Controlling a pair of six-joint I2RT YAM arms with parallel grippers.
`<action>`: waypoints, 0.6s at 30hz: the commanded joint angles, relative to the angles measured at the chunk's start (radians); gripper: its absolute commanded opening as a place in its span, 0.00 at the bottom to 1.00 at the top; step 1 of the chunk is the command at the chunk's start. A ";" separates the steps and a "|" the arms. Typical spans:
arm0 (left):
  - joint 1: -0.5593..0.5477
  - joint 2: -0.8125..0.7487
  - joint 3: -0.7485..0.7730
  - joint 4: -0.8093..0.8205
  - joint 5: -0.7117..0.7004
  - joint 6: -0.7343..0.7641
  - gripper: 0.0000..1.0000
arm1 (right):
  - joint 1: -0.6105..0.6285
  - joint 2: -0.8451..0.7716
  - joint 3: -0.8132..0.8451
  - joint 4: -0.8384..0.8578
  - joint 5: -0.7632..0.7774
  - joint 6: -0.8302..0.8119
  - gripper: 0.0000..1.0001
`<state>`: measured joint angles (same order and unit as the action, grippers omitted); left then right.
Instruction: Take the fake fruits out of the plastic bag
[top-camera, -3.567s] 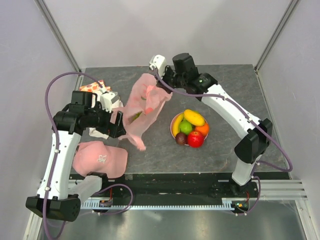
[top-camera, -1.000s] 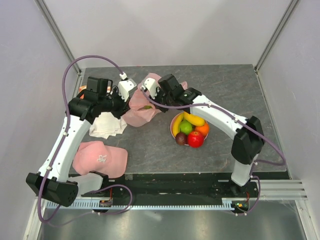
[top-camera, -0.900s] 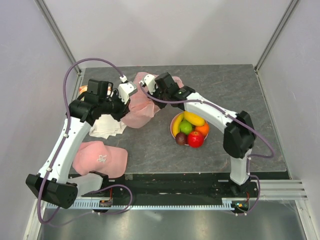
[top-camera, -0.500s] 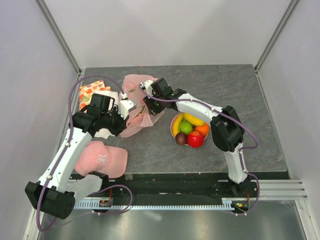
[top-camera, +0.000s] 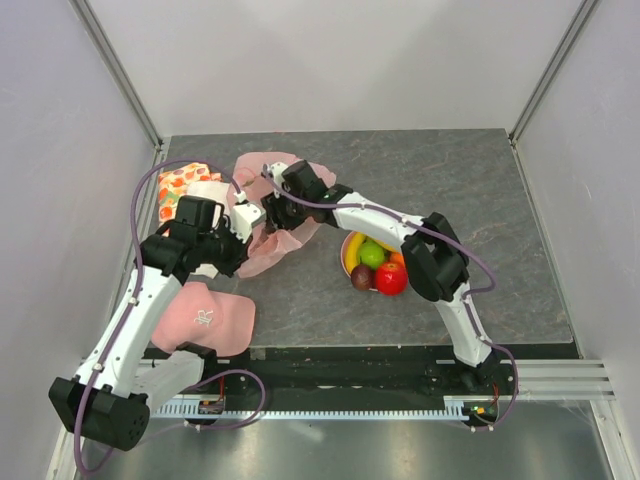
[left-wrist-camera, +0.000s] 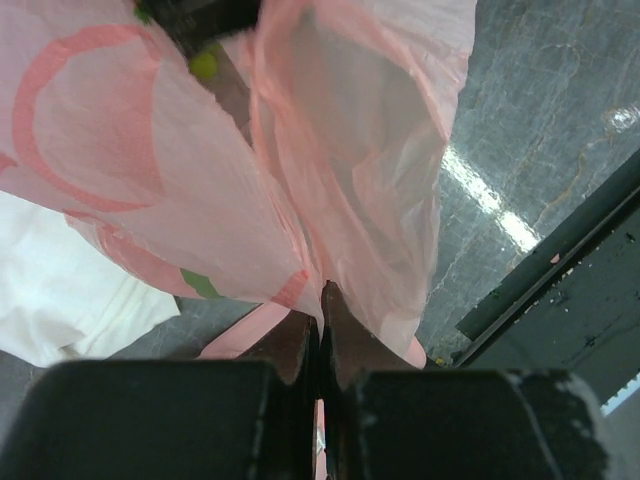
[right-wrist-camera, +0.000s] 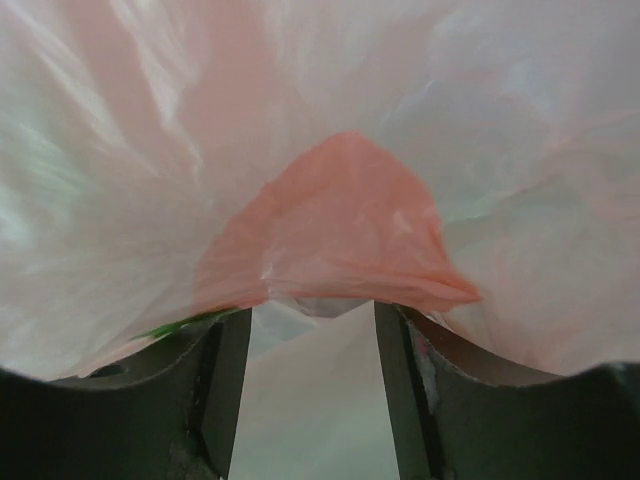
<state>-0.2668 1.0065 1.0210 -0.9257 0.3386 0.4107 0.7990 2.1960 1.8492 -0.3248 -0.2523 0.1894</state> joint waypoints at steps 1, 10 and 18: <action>0.018 -0.032 -0.018 0.056 -0.030 -0.030 0.01 | 0.052 0.039 -0.017 -0.014 0.093 0.024 0.61; 0.023 -0.025 -0.024 0.065 -0.003 -0.012 0.01 | 0.081 -0.007 -0.009 -0.056 0.289 0.048 0.98; 0.023 -0.089 -0.013 0.050 0.056 -0.001 0.02 | 0.082 0.047 0.042 -0.069 0.390 0.085 0.92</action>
<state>-0.2481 0.9798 0.9913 -0.8940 0.3275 0.4088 0.8806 2.2368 1.8442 -0.3897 0.0616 0.2405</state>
